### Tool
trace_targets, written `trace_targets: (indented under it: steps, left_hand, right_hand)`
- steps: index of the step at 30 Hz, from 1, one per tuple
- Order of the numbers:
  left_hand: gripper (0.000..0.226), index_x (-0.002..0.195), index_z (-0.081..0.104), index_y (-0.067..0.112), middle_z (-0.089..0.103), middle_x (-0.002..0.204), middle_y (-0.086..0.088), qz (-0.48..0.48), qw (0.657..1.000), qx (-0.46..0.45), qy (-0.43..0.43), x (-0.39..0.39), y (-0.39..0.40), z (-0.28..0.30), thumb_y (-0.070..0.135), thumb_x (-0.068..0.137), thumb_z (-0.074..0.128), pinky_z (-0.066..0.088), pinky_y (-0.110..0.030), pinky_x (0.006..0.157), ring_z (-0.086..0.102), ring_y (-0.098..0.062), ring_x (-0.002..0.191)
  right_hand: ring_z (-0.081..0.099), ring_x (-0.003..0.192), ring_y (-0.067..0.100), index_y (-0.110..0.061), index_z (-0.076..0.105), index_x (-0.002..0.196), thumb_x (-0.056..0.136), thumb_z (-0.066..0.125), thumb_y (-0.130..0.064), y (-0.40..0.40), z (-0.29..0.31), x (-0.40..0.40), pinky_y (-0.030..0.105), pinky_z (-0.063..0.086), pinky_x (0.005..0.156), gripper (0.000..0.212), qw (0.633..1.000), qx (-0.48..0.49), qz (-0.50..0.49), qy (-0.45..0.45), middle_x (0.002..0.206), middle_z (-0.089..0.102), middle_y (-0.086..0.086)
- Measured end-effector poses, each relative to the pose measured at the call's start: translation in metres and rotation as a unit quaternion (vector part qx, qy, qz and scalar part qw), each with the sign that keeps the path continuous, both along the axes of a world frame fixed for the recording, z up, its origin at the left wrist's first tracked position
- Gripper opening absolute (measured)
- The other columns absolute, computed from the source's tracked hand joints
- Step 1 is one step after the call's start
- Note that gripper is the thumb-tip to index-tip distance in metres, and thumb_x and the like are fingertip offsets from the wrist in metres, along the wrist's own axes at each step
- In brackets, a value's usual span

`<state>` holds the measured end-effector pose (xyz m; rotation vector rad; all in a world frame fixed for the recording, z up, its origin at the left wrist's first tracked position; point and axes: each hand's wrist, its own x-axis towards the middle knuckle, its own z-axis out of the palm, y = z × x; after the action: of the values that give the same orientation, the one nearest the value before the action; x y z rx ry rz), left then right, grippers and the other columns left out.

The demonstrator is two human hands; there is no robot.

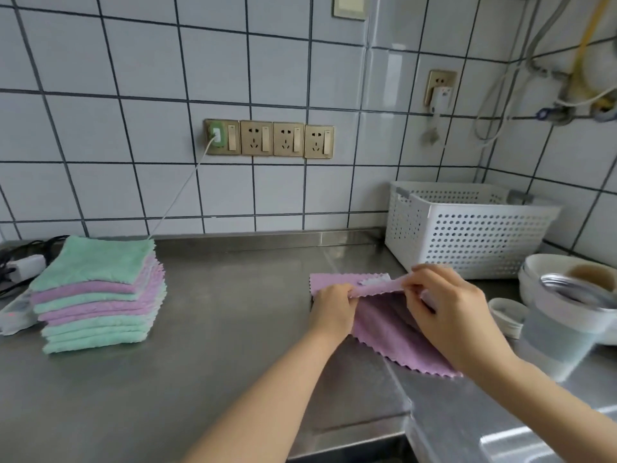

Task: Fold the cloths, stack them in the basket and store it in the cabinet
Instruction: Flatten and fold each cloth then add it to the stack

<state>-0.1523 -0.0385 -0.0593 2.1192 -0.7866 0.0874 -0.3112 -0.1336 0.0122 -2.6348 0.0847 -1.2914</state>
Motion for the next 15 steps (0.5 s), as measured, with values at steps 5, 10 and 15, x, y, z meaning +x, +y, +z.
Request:
trace_targets:
  steps: [5,10,15]
  left_hand:
    - [0.031,0.064,0.061,0.016,0.067,0.077,-0.015,0.019,1.0,0.006,-0.01,0.016,0.01,0.038,0.026,0.091,0.052,0.047,-0.039,0.071,0.059,-0.038,0.08]
    - [0.024,0.073,0.07,0.014,0.07,0.077,-0.01,0.028,0.997,-0.055,-0.042,0.025,0.035,0.081,0.011,0.088,0.053,0.044,-0.03,0.064,0.063,-0.029,0.076]
    - [0.022,0.099,0.074,0.009,0.07,0.087,-0.01,0.035,0.982,-0.155,-0.105,0.023,0.059,0.133,0.006,0.091,0.054,0.036,-0.022,0.061,0.058,-0.02,0.077]
  right_hand:
    - [0.059,0.093,0.027,-0.003,0.063,0.083,0.077,0.064,0.004,-0.018,0.028,0.01,0.038,0.053,0.072,0.01,0.998,-0.049,-0.03,-0.017,0.096,0.062,0.008]
    - [0.049,0.093,0.029,-0.001,0.059,0.086,0.08,0.058,0.007,-0.022,0.058,0.022,0.042,0.052,0.061,0.01,0.991,-0.112,-0.071,-0.009,0.093,0.054,0.01]
    - [0.047,0.094,0.032,-0.001,0.057,0.091,0.077,0.06,0.011,-0.01,0.095,0.03,0.044,0.05,0.058,0.018,0.986,-0.144,-0.079,-0.03,0.095,0.052,0.013]
